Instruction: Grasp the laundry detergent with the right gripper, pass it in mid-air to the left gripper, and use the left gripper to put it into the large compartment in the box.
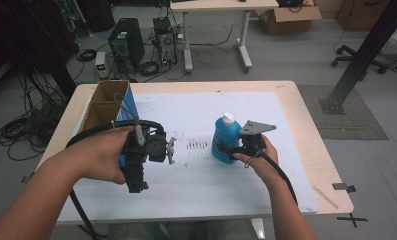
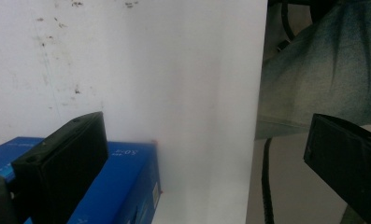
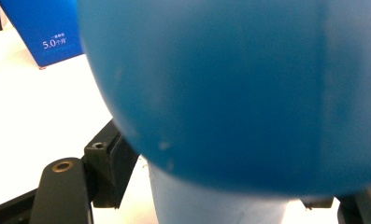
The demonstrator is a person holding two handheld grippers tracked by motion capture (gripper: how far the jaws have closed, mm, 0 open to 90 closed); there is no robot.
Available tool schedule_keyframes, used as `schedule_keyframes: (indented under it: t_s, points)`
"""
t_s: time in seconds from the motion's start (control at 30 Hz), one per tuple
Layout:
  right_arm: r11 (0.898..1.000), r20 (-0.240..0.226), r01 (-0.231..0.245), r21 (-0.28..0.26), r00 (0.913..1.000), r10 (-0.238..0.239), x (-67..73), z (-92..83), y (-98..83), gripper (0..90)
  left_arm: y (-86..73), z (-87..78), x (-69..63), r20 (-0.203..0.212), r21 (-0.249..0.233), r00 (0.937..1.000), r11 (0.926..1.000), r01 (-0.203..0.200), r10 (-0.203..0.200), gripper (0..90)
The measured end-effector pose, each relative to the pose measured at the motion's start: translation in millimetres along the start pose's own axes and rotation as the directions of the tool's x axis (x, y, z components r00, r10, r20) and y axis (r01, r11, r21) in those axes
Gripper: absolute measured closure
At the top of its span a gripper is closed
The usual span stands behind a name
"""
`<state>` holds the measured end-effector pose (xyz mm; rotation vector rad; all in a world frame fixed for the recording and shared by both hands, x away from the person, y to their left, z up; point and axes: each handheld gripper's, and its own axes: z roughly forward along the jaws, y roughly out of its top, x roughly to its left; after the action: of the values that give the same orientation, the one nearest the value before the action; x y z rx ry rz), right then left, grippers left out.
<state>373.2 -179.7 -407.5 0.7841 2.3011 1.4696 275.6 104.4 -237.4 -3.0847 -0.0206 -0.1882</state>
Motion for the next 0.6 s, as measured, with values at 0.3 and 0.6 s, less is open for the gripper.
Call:
schedule_keyframes:
  t_s: [0.3, 0.6]
  points:
    - [1.000, -0.005, 0.003, -0.003, 1.0000, -0.003, 0.7, 1.9, 0.4, 31.7, 0.8, -1.1, 0.8, 0.000, 0.003, 1.0000, 1.0000, -0.001, 0.001, 0.4]
    - [1.000, 0.002, 0.002, -0.008, 1.0000, -0.002, -0.1, 1.3, 0.2, 36.0, 2.6, 0.7, 2.1, 0.004, 0.003, 1.0000, 1.0000, 0.000, 0.000, 0.4]
